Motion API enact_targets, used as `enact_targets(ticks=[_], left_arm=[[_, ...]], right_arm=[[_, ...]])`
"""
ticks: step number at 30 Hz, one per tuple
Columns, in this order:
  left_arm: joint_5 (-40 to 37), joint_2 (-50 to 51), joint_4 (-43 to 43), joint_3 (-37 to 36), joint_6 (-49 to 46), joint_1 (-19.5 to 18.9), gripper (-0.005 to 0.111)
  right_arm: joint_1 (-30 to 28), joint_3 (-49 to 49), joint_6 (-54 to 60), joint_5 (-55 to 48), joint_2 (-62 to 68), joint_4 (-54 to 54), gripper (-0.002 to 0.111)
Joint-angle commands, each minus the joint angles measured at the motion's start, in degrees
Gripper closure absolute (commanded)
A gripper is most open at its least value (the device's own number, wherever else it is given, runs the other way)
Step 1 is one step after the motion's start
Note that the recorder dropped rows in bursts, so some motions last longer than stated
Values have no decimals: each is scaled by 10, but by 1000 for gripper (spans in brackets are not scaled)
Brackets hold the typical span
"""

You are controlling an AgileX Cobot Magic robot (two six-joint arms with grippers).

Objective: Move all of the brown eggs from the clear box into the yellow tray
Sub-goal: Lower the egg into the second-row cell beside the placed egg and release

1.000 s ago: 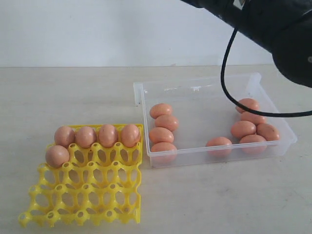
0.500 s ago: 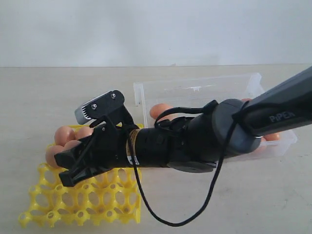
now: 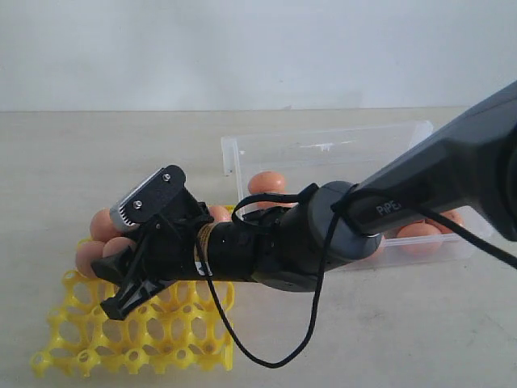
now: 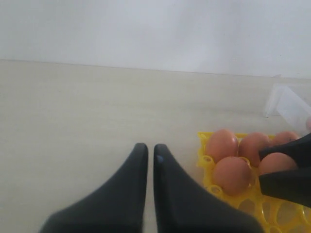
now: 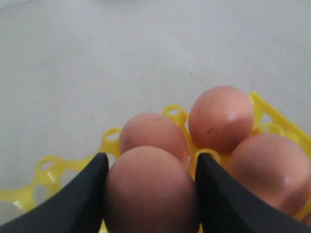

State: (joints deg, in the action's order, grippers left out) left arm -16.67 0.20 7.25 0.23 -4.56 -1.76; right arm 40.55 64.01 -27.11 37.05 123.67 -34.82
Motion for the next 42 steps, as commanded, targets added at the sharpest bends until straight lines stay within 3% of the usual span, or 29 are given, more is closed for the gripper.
enact_targets(ticks=[1,9,15,18,38,42], left_arm=[[4,-2,-3,-2,0,4,103],[4,-2,-3,-2,0,4,103],[4,-2,-3,-2,0,4,103],[4,-2,-3,-2,0,4,103],[4,-2,-3,-2,0,4,103],[4,-2,-3,-2,0,4,103]], right_arm=[[0,2,64,5,-1,55,109],[0,2,98,-4,-1,109,103],[0,2,98,-4,-1,109,75],[0,2,98,-4,-1,109,68],[0,2,97,-18,-1,53,66],[0,2,97,-18,-1,53,49]])
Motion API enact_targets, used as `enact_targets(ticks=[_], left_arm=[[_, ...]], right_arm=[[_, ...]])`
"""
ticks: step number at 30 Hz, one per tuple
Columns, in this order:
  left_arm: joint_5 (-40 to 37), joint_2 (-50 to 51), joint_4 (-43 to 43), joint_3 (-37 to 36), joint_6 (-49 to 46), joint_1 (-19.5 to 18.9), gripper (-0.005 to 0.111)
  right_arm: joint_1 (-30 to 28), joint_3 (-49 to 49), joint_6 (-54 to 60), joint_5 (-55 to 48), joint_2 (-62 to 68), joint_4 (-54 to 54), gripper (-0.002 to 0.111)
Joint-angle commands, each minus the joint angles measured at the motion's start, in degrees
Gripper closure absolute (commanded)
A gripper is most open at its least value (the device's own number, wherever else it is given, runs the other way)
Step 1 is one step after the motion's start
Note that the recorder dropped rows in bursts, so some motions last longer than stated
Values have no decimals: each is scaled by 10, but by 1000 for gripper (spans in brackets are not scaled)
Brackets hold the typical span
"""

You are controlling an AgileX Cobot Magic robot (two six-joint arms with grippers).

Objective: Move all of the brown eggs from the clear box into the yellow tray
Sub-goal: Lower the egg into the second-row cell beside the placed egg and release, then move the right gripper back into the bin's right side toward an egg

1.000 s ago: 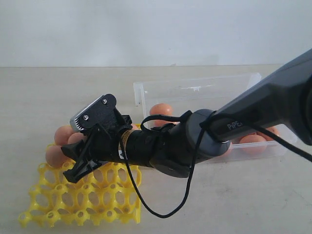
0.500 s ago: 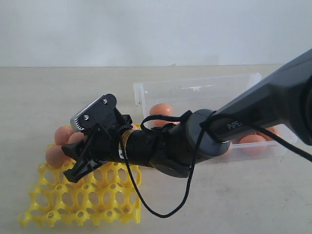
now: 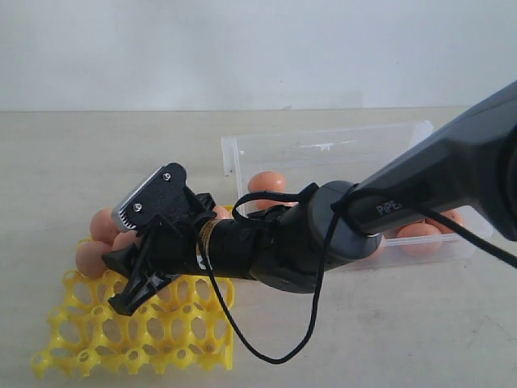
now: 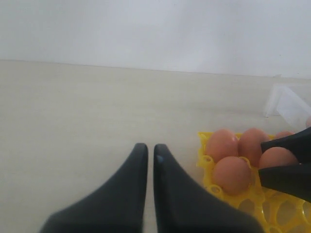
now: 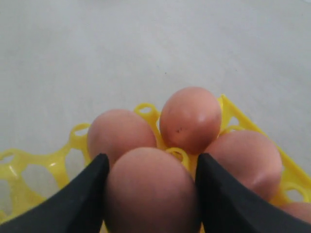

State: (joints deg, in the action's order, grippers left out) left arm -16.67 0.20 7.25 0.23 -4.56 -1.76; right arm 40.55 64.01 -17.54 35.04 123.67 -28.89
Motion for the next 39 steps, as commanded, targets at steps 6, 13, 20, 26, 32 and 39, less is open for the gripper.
enact_targets(ticks=[6,13,20,26,32,39], left_arm=[[4,-2,-3,-2,0,4,103],[4,-2,-3,-2,0,4,103],[4,-2,-3,-2,0,4,103],[4,-2,-3,-2,0,4,103],[4,-2,-3,-2,0,4,103],[4,-2,-3,-2,0,4,103]], right_arm=[[0,2,-1,4,-1,-7,46],[0,2,-9,35,-57,1,46],[-32,10,221,-184,-240,431,69],[-197,98,405,-645,-251,586,75],[-303,227,410,-896,-175,479,73],[-302,291,438,-1050,-128,341,73]])
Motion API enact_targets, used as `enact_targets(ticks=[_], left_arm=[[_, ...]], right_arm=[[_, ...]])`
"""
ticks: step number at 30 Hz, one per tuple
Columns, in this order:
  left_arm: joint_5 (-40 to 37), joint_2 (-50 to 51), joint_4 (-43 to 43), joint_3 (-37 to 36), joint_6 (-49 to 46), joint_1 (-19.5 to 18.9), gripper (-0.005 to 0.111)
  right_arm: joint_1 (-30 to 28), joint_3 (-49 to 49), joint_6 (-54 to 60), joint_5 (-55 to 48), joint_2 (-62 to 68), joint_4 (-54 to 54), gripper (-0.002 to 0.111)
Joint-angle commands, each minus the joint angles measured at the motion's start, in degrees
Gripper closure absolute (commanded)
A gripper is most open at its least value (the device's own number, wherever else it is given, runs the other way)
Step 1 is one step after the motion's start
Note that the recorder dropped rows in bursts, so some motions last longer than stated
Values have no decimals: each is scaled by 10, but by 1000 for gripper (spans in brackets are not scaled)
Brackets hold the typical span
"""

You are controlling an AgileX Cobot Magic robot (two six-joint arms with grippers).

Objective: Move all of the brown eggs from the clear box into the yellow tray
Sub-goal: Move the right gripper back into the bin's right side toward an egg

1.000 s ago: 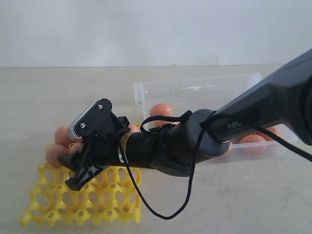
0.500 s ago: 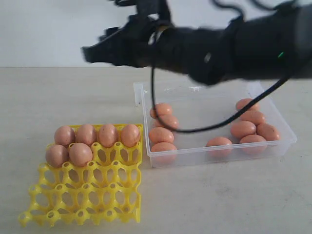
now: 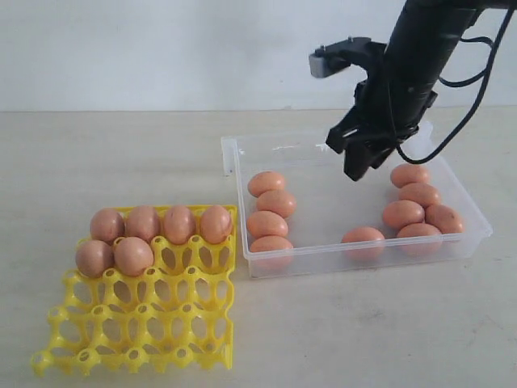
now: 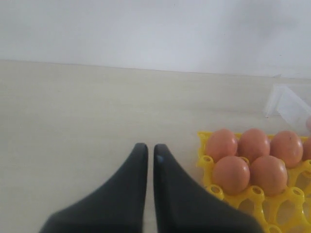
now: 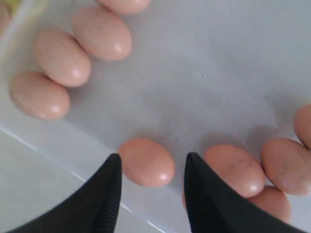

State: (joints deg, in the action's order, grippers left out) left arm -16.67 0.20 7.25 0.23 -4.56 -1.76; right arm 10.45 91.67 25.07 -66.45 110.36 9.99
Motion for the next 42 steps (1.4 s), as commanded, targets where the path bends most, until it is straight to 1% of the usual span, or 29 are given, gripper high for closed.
enact_targets(ticks=[1,3,5,6,8,9,10,11,13,16,17,20,25,33,42], left_arm=[[4,-2,-3,-2,0,4,103],[4,-2,-3,-2,0,4,103],[4,-2,-3,-2,0,4,103],[4,-2,-3,-2,0,4,103],[4,-2,-3,-2,0,4,103],[4,-2,-3,-2,0,4,103],[4,-2,-3,-2,0,4,103],[4,-2,-3,-2,0,4,103],[4,-2,-3,-2,0,4,103],[4,-2,-3,-2,0,4,103],[4,-2,-3,-2,0,4,103],[4,-2,-3,-2,0,4,103],[4,-2,-3,-2,0,4,103],[4,-2,-3,-2,0,4,103],[4,-2,-3,-2,0,4,103]], right_arm=[[-1,14,9,-35,4,-47,73],[-1,14,9,-29,1,-46,73],[-1,14,8,41,1,-53,73],[-1,14,8,48,1,-60,73],[-1,14,31,11,1,-63,73],[-1,14,98,-35,1,-64,69],[-1,14,132,-35,1,-64,65],[-1,14,185,-35,1,-64,58],[-1,14,253,-12,1,-66,57],[-1,14,416,40,2,-88,57],[-1,14,440,62,3,-91,57],[-2,12,456,69,18,-95,57],[-2,-33,474,75,25,-117,57],[-2,-86,473,77,32,-150,57],[-2,-89,471,112,39,-155,57]])
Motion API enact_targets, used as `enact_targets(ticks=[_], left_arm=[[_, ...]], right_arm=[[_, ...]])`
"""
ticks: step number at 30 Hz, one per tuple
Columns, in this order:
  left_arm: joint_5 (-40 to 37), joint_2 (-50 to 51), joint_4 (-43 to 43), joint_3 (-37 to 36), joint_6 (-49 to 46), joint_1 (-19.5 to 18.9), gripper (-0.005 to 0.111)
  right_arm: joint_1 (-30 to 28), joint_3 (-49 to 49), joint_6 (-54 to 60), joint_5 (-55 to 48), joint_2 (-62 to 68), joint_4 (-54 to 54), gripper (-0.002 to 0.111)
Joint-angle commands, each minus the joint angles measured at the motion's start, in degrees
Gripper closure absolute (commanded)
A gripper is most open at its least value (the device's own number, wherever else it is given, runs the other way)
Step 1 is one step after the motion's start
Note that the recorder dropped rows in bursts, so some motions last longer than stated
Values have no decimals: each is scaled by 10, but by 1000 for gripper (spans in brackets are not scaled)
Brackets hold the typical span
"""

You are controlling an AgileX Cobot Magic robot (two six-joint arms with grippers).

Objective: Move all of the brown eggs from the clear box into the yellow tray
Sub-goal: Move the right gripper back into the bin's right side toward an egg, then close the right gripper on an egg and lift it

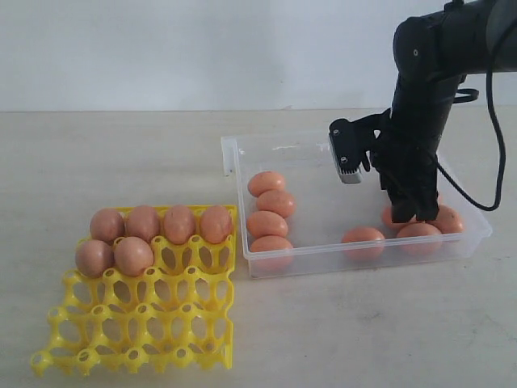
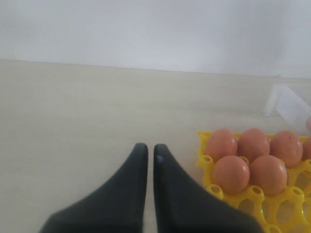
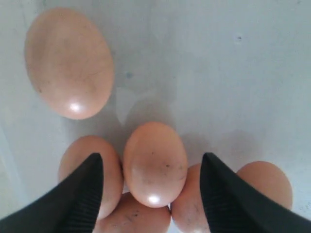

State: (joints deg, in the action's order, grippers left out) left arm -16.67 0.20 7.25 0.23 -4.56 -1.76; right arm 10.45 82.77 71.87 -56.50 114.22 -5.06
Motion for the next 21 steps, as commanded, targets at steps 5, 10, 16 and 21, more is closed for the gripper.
enact_targets(ticks=[5,10,16,21], left_arm=[[4,-2,-3,-2,0,4,103],[4,-2,-3,-2,0,4,103],[4,-2,-3,-2,0,4,103],[4,-2,-3,-2,0,4,103]], right_arm=[[-7,0,3,15,25,-6,57],[-15,0,-6,15,40,-20,57],[-43,0,-36,14,54,-34,57],[-53,0,-39,17,54,-38,70]])
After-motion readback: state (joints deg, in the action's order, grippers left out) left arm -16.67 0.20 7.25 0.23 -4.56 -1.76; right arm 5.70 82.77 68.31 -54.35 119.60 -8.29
